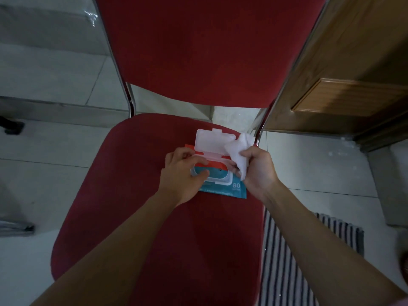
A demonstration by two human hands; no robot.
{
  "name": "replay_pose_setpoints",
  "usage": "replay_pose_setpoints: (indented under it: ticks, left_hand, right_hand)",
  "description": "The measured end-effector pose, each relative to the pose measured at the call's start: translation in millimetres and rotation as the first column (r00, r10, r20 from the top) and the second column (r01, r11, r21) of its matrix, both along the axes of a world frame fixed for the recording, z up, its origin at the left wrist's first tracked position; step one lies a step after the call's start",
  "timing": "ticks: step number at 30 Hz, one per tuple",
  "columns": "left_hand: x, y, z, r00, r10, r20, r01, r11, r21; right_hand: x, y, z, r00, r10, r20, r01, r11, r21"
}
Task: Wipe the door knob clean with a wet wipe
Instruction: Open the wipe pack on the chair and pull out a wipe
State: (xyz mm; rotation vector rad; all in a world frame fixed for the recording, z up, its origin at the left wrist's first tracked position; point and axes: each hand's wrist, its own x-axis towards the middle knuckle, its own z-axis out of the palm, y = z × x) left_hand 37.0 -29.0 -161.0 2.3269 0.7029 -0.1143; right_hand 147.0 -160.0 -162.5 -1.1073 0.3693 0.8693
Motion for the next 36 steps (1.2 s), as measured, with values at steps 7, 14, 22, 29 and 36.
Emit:
replay_pose_setpoints:
  ticks: [7,14,22,29,36]
  left_hand:
    - [7,-16,-1,0.977,0.212,-0.003,-0.212,0.977,0.033]
    - [-7,0,-11,0.986,0.121,0.118,-0.108,0.987,-0.116]
    - [-5,8,-5,0.98,0.154,0.123,-0.119,0.96,-0.255]
    - [1,-6,-7,0.978,0.182,0.104,-0.169,0.977,-0.129]
    - [8,-18,27,0.989,0.122,-0.081,-0.124,0.992,-0.019]
  right_hand:
    - [-1,-5,-1,0.966,0.198,0.168,-0.175,0.974,-0.141]
    - [-7,-15,9,0.871,0.458,0.177,-0.346,0.829,-0.439]
    - [-11,-15,17,0.809,0.569,0.151,-0.397,0.716,-0.574]
    - [-8,-15,17,0.733,0.663,0.154,-0.44,0.634,-0.635]
    - [-8,-29,44,0.858,0.492,0.147,-0.415,0.834,-0.364]
